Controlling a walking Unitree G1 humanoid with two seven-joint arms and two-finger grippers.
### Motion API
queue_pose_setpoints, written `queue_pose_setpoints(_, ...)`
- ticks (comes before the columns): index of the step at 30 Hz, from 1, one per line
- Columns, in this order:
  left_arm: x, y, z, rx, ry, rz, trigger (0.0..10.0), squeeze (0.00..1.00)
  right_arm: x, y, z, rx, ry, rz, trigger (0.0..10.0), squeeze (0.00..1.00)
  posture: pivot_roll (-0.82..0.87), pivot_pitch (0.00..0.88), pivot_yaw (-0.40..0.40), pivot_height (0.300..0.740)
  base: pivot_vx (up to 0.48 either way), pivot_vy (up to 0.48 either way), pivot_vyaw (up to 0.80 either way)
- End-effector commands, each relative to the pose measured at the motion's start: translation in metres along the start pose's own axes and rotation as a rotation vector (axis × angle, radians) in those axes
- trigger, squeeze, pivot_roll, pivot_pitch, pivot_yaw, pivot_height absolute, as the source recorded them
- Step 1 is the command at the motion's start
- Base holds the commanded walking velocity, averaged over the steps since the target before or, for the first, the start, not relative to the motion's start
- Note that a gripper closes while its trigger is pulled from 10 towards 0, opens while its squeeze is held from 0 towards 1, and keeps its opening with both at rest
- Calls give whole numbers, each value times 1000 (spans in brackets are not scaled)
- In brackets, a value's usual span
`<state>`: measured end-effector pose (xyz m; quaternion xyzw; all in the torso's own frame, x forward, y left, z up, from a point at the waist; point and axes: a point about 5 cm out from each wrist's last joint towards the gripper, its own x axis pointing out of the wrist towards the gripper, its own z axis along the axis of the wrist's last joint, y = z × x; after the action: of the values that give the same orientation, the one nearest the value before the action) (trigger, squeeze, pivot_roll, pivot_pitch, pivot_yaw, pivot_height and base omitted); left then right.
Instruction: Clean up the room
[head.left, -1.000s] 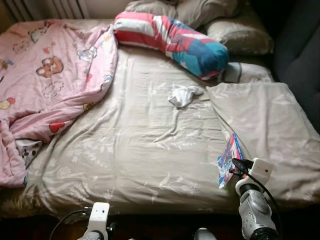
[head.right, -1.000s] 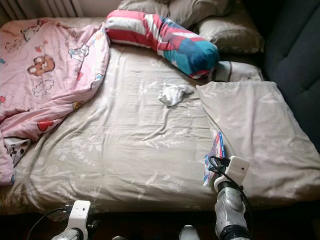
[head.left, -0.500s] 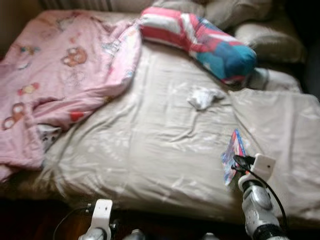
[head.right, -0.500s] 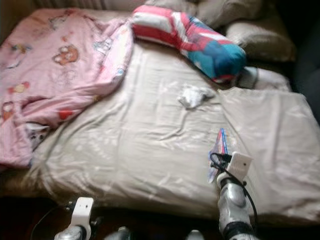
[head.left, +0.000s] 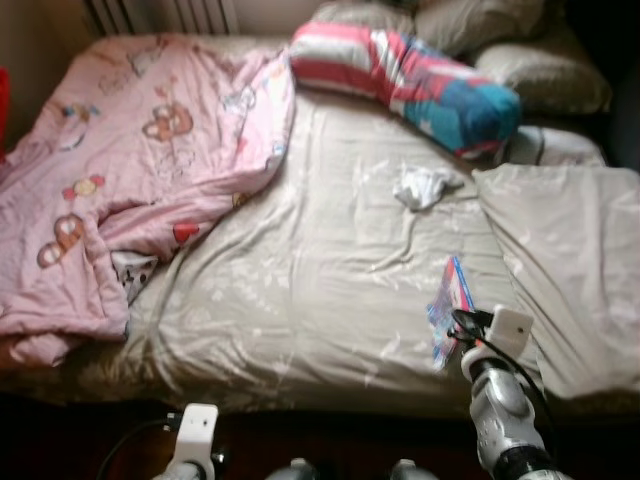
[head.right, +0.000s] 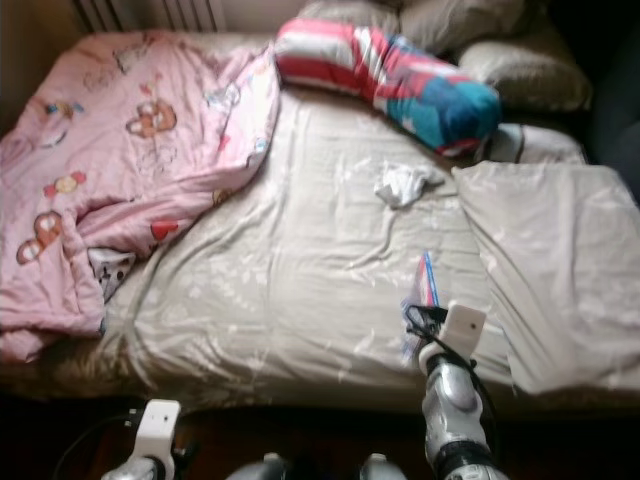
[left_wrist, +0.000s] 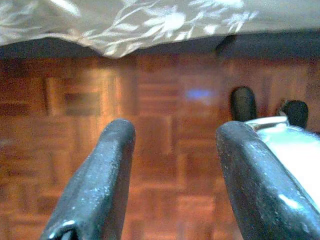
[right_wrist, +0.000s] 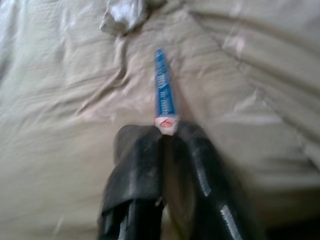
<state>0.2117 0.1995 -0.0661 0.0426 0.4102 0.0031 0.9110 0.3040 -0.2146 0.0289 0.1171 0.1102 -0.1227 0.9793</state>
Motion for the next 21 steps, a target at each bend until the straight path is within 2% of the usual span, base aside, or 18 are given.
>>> queue_pose_setpoints(1,-3,5,-13,0,42,7,10000,0,-4,-2,-8,21,24,-13,10000,0,-171,197,43,740,0,0,0)
queue_pose_setpoints(21,-2,3,-9,-2,26,-9,10000,0,-4,-4,-4,3,-2,-16,10000,0,-168,198,43,740,0,0,0)
